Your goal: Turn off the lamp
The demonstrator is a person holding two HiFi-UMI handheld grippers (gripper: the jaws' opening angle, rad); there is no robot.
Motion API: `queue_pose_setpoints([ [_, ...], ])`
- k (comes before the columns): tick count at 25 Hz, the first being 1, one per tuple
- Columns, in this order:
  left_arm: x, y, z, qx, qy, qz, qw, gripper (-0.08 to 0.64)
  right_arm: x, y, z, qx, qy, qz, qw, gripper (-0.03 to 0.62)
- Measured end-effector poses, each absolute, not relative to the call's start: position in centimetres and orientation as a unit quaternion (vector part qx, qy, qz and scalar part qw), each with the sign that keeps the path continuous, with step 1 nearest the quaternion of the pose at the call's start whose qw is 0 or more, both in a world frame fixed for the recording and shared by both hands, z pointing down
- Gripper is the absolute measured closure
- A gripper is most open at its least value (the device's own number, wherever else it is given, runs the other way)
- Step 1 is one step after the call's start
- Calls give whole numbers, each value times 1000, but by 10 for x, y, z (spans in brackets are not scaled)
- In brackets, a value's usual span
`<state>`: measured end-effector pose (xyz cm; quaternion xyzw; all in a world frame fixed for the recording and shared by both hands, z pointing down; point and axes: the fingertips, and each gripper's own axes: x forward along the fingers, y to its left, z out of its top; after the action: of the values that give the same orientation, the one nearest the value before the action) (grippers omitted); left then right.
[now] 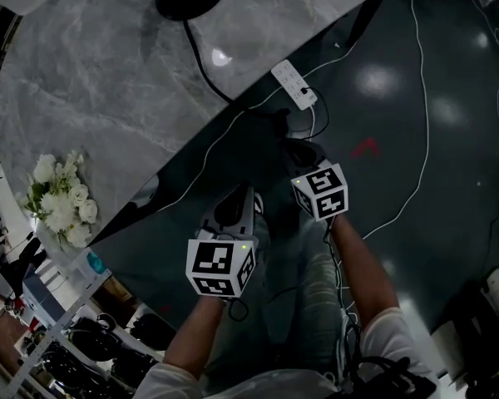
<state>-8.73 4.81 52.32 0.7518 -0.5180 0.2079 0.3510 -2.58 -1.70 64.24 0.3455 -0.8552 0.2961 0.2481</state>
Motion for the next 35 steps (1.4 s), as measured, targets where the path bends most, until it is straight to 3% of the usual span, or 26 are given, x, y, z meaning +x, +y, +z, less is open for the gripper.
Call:
queue_pose_setpoints([
  [15, -73, 33, 505, 757, -522, 188, 345, 552, 3, 3, 605, 368, -848, 315, 213, 549],
  [19, -73, 30, 489, 750, -535, 177, 346, 552, 10, 17, 574, 397, -833, 329, 201, 580],
  [25, -65, 13, 446, 756, -541, 149, 337, 552, 22, 16, 523, 443, -806, 335, 206, 592],
  [35, -85, 7, 348, 762, -553, 129, 311, 552, 11, 9, 408, 460, -794, 365, 157, 592],
])
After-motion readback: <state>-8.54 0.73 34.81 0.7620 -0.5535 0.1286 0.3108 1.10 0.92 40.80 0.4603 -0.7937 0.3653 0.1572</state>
